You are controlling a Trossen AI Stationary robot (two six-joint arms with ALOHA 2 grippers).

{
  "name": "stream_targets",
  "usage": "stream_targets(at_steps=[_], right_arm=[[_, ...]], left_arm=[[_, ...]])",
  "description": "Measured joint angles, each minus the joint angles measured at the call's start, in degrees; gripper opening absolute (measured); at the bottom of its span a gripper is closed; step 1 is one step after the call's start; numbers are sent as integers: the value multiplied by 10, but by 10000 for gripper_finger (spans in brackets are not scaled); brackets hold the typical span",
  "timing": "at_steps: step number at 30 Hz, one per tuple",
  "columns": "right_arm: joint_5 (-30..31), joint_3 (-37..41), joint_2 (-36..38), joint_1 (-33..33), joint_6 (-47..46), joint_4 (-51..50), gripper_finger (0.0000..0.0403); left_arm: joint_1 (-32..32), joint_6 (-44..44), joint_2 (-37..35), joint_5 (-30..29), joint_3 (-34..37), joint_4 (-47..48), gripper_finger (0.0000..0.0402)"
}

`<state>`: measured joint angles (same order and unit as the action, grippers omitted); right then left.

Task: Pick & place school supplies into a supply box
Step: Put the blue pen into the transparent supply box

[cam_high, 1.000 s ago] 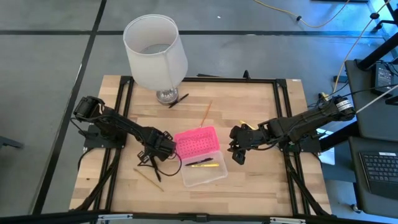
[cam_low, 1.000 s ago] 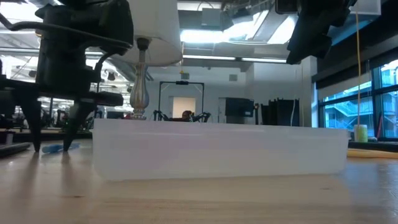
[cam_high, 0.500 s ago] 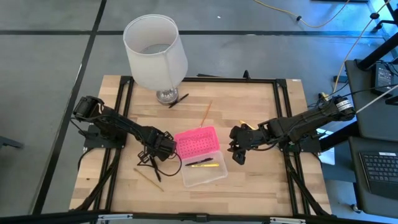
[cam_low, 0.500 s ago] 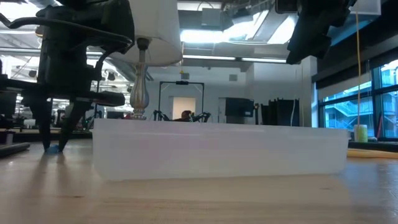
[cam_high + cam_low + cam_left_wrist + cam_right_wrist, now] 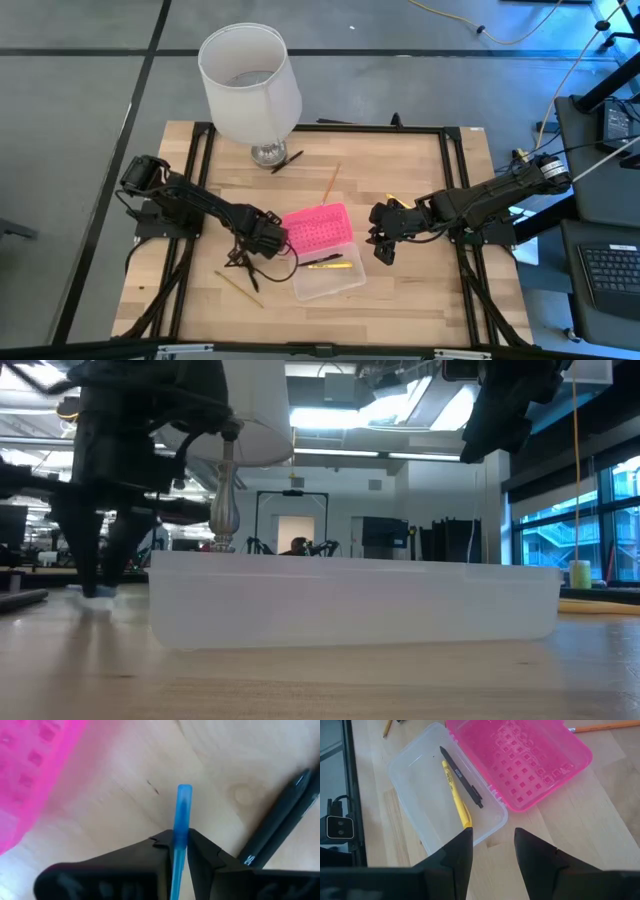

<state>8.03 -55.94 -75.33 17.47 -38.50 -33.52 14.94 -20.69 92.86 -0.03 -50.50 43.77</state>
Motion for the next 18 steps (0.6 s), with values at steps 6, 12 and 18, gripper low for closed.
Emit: stream_targets(at_steps=[6, 12, 18], right_arm=[[0, 0, 0, 0, 1, -1, 149], [0, 0, 0, 0, 24, -2, 149], [-1, 0, 0, -2, 60, -7, 149]], left_arm=[[0, 54, 0, 15, -46, 27, 29], [0, 132, -1, 25, -139, 97, 29], [0, 244, -2, 12, -239, 49, 29]])
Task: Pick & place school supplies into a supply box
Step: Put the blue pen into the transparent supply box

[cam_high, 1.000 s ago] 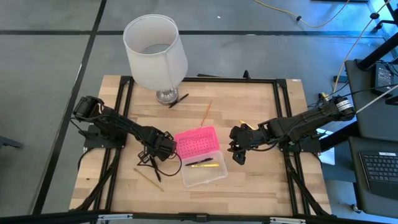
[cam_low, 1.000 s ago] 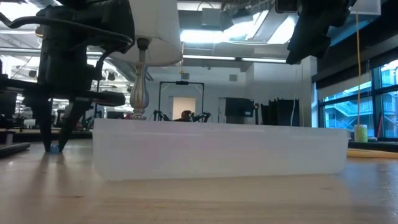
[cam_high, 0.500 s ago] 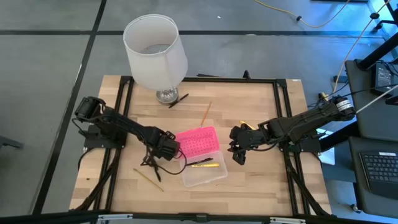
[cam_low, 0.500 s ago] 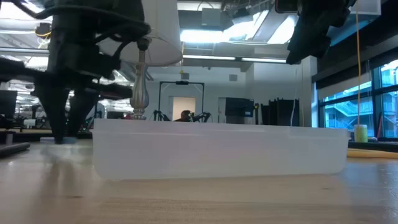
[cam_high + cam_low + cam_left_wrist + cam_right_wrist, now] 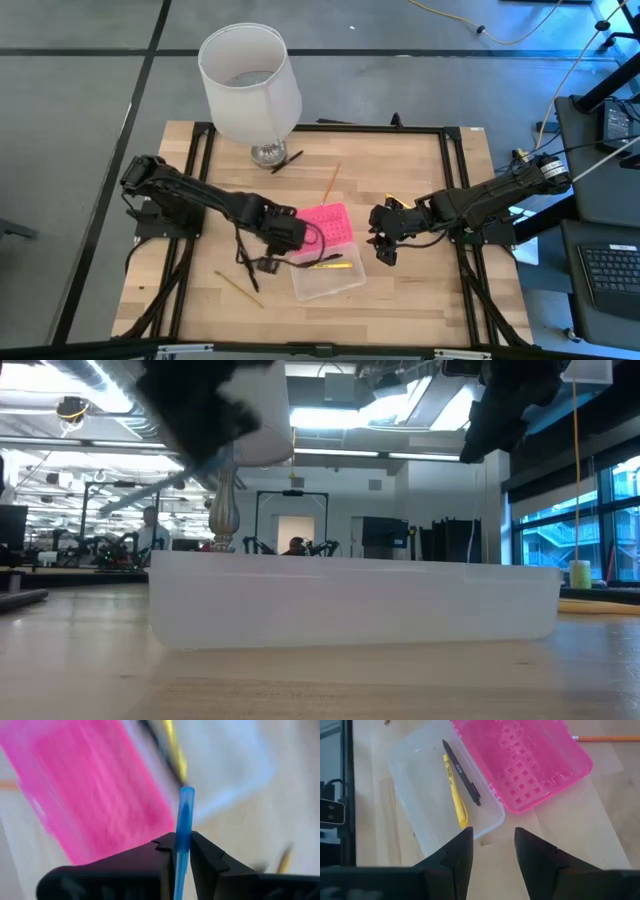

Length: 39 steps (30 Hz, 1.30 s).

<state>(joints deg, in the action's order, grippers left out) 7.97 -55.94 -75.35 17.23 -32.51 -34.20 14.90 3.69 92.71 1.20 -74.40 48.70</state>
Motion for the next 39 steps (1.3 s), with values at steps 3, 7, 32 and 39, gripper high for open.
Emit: stream_targets(at_steps=[3, 7, 32, 39], right_arm=[[-9, -1, 1, -19, -26, -49, 149], [-16, -5, 8, -49, -32, -143, 149], [-16, -6, 39, -75, 124, -282, 149], [-16, -6, 39, -75, 137, -284, 149]], left_arm=[[0, 42, -1, -1, -29, -88, 29], [0, 74, 6, -3, -31, -252, 29], [0, 249, 326, 13, -276, -92, 29], [0, 273, 341, 12, -276, -70, 29]])
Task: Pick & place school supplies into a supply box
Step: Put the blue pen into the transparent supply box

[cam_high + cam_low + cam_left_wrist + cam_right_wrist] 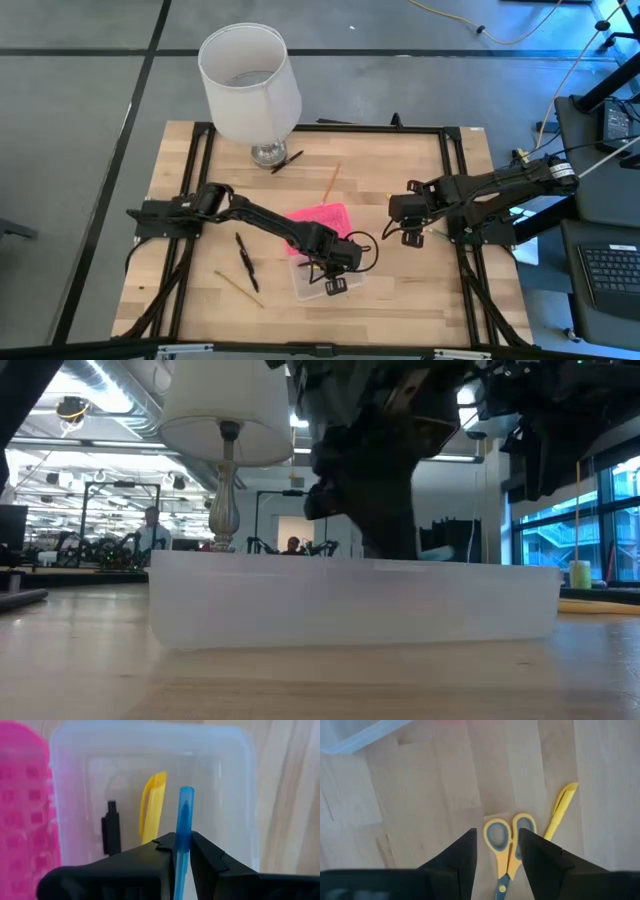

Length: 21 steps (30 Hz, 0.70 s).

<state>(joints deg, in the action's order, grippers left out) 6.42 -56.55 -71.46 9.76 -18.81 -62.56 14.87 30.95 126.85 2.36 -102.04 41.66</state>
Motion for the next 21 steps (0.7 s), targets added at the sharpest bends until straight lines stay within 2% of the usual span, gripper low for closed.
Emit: stream_targets(at_steps=[21], right_arm=[[0, 0, 0, 0, 42, -1, 149]], left_arm=[[0, -2, -4, 12, 0, -7, 52]])
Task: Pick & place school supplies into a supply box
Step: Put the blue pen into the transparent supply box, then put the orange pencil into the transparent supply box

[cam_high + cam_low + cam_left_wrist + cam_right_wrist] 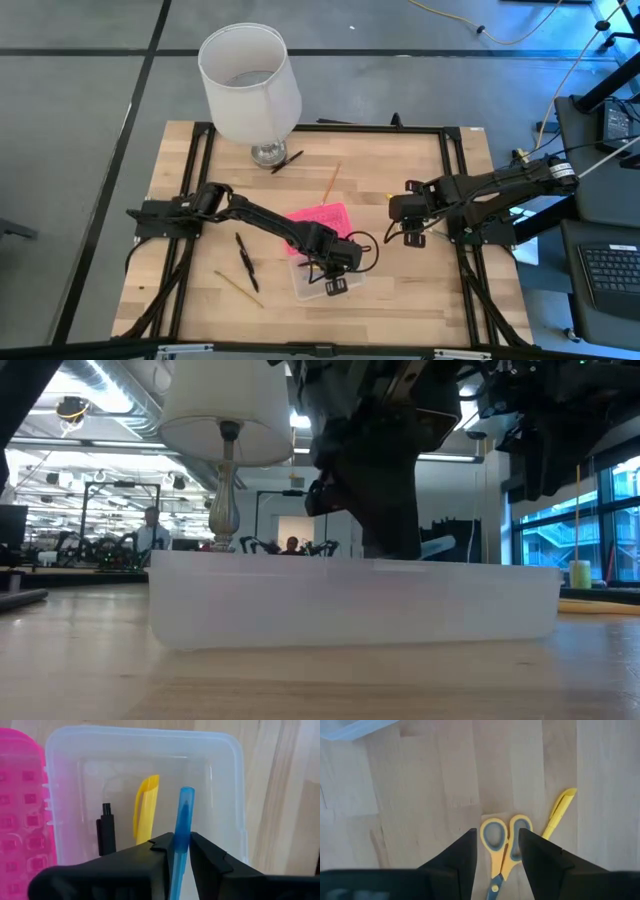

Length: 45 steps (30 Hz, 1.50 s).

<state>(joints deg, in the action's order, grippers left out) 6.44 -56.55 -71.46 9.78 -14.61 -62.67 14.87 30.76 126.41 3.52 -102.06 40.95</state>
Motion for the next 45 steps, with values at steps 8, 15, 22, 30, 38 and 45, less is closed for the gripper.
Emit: stream_targets(at_steps=[8, 15, 22, 30, 38, 45], right_arm=[[0, 0, 0, 0, 0, 0, 149], [0, 0, 0, 0, 25, 0, 149], [-5, 0, 0, 2, 104, 8, 149], [-8, 0, 0, 1, 183, 92, 149], [-16, 0, -12, -36, 351, 275, 149], [-44, -1, -84, -146, 453, 384, 149]], left_arm=[[0, 0, 0, 16, 0, 0, 82], [-3, 6, -17, 33, 0, 10, 99], [0, 9, -94, -35, 0, 29, 95], [38, 9, -184, -169, 0, 37, 99], [75, 15, -247, -238, 0, 78, 96], [80, 15, -268, -269, 0, 98, 99]])
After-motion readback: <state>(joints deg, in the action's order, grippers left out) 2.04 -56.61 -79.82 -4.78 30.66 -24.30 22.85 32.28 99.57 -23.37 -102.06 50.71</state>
